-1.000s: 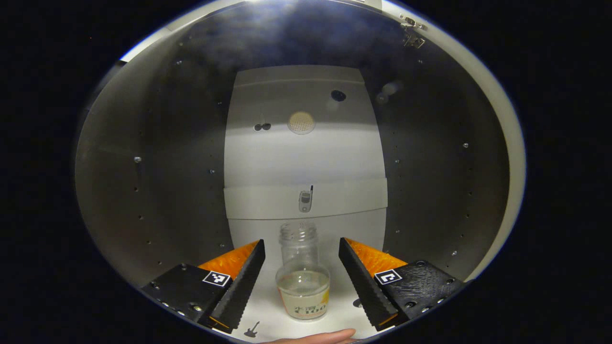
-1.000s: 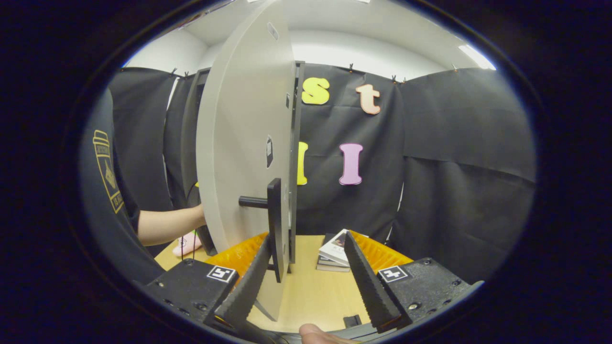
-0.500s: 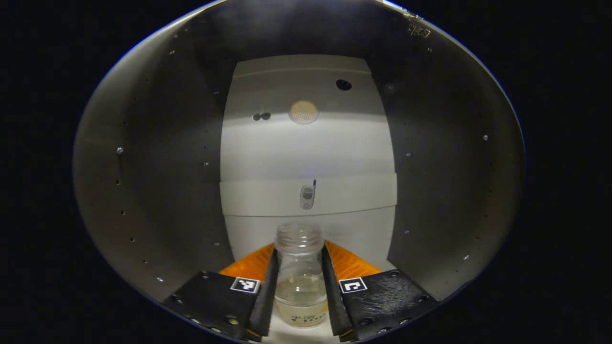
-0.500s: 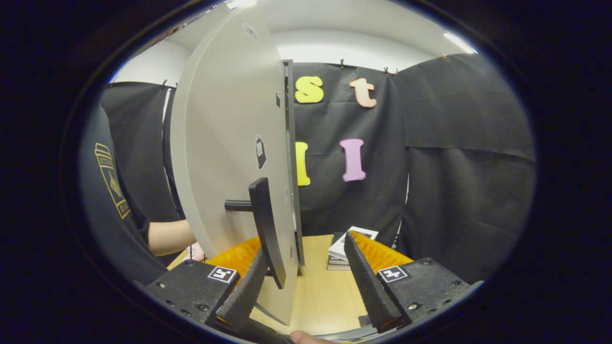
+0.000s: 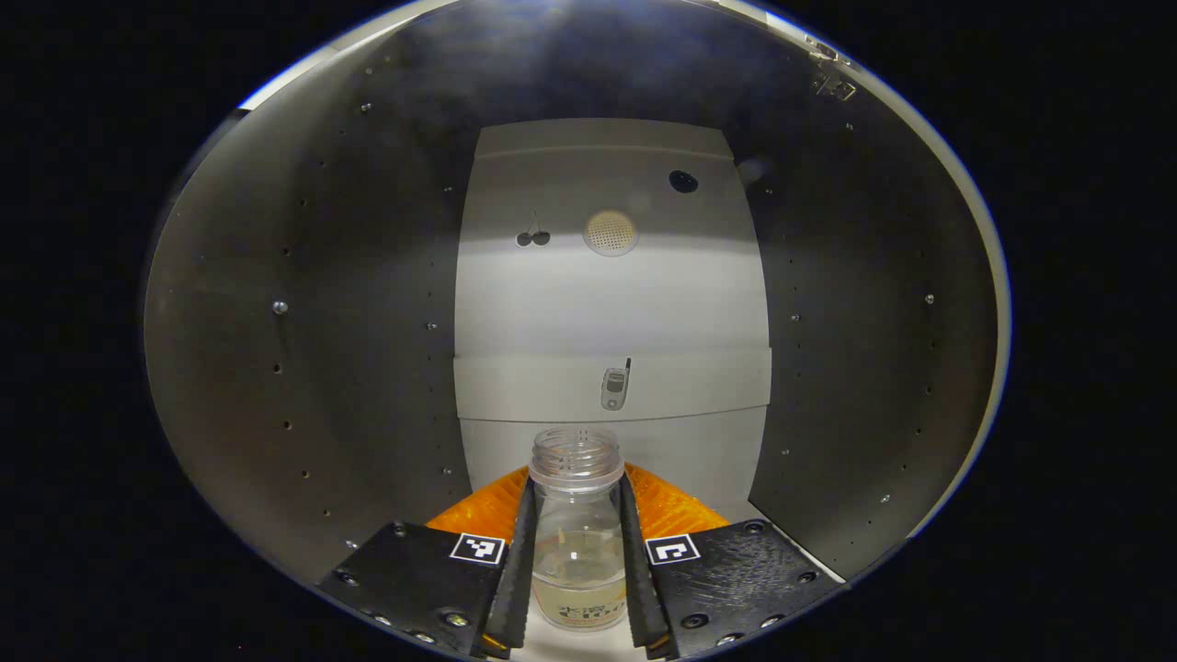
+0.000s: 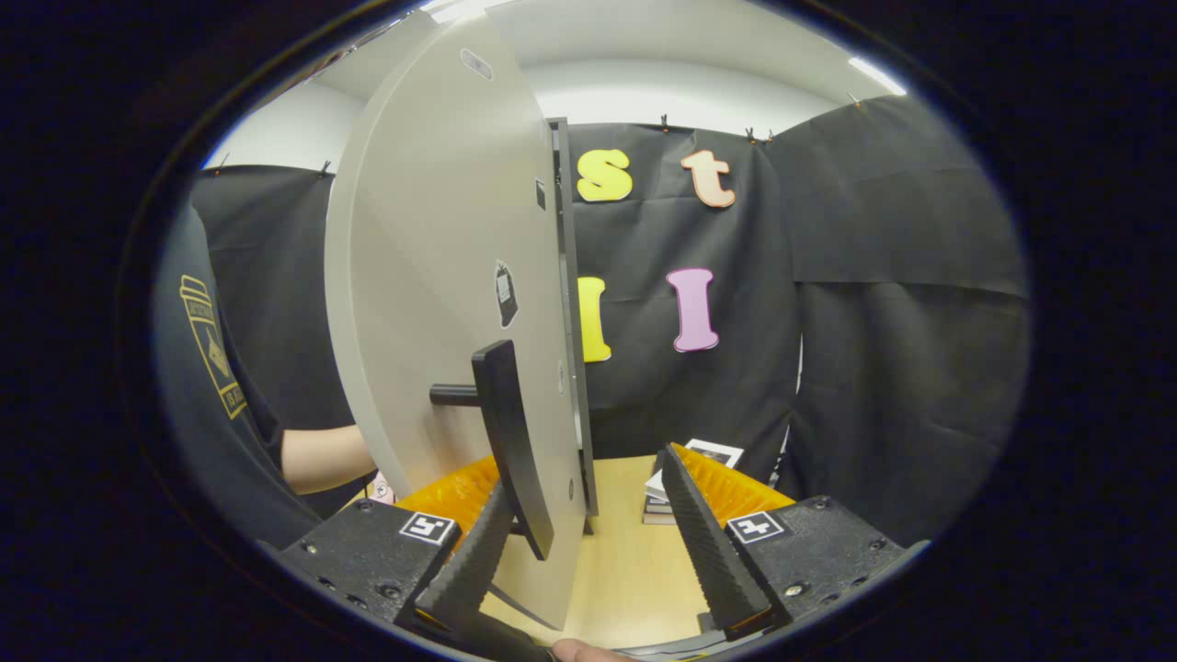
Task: Open the cabinet door with the right hand, grasp the bottle in the cabinet with the left hand and place it on the coaster, then close the cabinet door with the right hand.
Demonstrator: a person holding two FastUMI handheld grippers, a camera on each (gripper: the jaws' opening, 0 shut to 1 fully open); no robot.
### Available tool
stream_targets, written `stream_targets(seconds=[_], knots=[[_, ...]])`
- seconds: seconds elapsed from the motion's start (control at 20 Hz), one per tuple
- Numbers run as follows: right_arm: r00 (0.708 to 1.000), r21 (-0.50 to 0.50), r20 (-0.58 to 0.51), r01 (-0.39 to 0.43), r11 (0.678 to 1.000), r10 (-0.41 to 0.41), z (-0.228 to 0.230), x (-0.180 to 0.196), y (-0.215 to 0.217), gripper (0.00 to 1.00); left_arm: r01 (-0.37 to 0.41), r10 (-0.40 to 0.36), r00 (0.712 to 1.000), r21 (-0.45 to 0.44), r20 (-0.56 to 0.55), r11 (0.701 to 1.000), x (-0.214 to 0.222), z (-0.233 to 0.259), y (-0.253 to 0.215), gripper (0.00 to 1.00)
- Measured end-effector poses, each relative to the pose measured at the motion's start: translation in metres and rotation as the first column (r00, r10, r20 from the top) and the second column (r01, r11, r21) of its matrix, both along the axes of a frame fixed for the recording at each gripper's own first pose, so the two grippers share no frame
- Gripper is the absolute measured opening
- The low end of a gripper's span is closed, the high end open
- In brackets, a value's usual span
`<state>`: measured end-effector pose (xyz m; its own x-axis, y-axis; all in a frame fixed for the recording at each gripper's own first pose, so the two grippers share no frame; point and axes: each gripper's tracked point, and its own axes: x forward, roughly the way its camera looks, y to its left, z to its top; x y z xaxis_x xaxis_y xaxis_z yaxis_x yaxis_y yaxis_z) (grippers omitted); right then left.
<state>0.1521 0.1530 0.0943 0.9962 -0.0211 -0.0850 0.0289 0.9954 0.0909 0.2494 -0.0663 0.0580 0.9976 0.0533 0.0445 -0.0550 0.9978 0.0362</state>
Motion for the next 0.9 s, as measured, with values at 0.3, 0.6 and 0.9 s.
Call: stream_targets(seconds=[0.3,0.6,0.9], knots=[[1.000,-0.015,0.000,0.019,1.000,-0.019,0.000,-0.003,-0.016,0.93,-0.006,0.004,0.999,0.037,0.054,0.999,-0.041,0.029,0.007,0.41],[0.999,0.006,-0.044,-0.017,1.000,0.017,-0.005,-0.004,-0.060,0.92,-0.120,0.100,0.977,0.096,0.189,0.988,-0.110,0.073,0.028,0.41],[0.989,-0.041,-0.082,-0.125,0.991,0.122,-0.024,-0.002,-0.057,0.96,-0.190,0.181,0.969,0.038,0.168,0.981,-0.122,0.075,0.032,0.41]])
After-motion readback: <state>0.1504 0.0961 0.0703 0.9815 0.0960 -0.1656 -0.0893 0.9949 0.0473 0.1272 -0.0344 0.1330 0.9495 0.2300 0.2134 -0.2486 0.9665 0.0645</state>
